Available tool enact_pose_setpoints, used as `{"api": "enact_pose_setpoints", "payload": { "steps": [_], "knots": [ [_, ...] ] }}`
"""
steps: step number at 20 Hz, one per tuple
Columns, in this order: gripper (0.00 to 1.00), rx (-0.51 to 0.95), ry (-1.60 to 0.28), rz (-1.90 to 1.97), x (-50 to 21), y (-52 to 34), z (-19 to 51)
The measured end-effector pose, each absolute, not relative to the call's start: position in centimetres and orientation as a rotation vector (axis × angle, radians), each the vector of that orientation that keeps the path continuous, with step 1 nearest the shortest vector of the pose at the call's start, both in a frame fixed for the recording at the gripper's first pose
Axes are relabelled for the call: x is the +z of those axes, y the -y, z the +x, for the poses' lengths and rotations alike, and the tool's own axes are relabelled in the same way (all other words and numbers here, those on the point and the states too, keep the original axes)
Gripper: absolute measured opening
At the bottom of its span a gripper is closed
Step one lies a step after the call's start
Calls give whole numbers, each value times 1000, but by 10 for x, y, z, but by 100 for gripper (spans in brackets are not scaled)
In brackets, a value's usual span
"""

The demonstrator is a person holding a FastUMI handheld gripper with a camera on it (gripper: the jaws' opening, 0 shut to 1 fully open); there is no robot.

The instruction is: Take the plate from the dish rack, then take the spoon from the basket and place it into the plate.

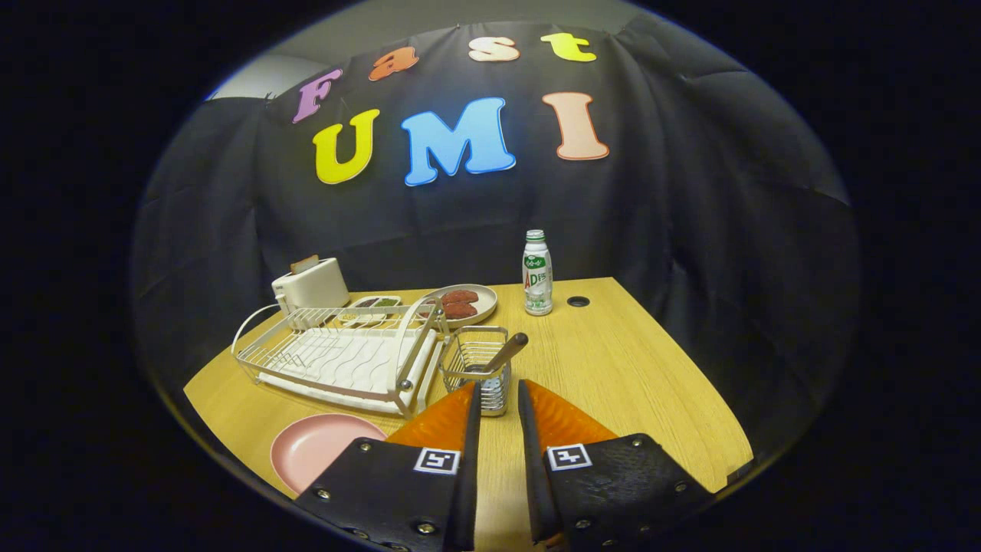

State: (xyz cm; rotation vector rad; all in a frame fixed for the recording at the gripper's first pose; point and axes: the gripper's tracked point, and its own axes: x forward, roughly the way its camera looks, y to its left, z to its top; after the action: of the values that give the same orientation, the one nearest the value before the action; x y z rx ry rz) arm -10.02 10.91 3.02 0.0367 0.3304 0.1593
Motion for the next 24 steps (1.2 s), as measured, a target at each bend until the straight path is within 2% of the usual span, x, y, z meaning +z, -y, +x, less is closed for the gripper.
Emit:
{"api": "enact_pose_setpoints", "payload": {
  "steps": [3, 14, 16, 17, 18, 19, 21, 22, 24],
  "knots": [
    [27, 153, -268, 52, 36, -104, -77],
    [27, 193, -252, 114, 16, -118, -9],
    [24, 230, -242, 139, 21, -128, -14],
    [17, 245, -249, 143, 19, -130, -10],
    [17, 229, -241, 156, 24, -131, -10],
    [8, 224, -245, 140, 26, -132, -5],
    [8, 226, -246, 117, 34, -138, -9],
    [2, 242, -261, 115, 35, -142, -11],
    [2, 240, -270, 103, 41, -144, -11]
  ]
}}
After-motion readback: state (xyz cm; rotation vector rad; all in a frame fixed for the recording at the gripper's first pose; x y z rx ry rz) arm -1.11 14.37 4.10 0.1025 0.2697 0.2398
